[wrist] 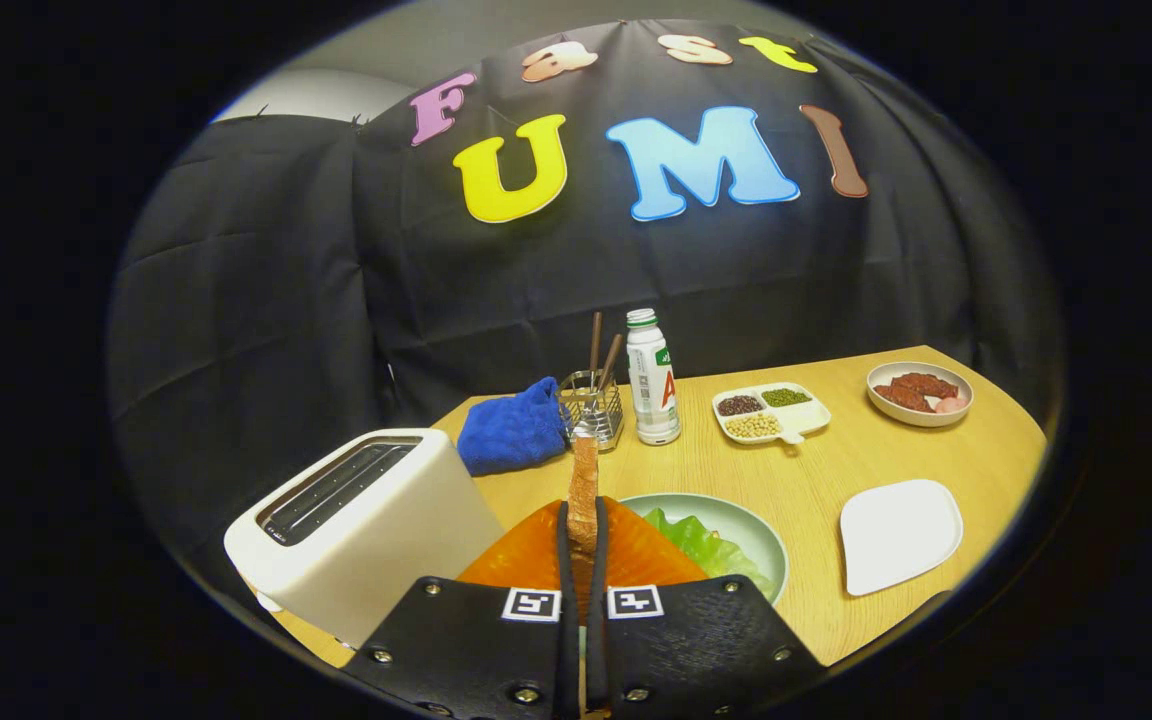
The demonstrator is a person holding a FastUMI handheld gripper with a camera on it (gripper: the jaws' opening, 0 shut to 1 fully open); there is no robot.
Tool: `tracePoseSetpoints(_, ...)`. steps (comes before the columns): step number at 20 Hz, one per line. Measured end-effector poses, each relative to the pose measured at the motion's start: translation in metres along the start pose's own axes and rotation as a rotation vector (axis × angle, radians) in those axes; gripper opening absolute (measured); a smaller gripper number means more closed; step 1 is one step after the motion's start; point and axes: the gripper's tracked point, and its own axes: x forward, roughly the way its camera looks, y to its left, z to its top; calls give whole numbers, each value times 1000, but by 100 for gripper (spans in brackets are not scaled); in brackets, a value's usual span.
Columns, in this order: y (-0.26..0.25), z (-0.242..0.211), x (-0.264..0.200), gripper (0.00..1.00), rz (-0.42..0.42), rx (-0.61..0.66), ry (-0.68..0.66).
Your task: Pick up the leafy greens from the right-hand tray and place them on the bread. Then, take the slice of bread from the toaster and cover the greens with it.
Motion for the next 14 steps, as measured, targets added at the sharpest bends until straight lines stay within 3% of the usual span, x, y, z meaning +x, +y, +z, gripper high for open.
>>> tracePoseSetpoints(14,-32,-18,8,4,-45,-48,6)
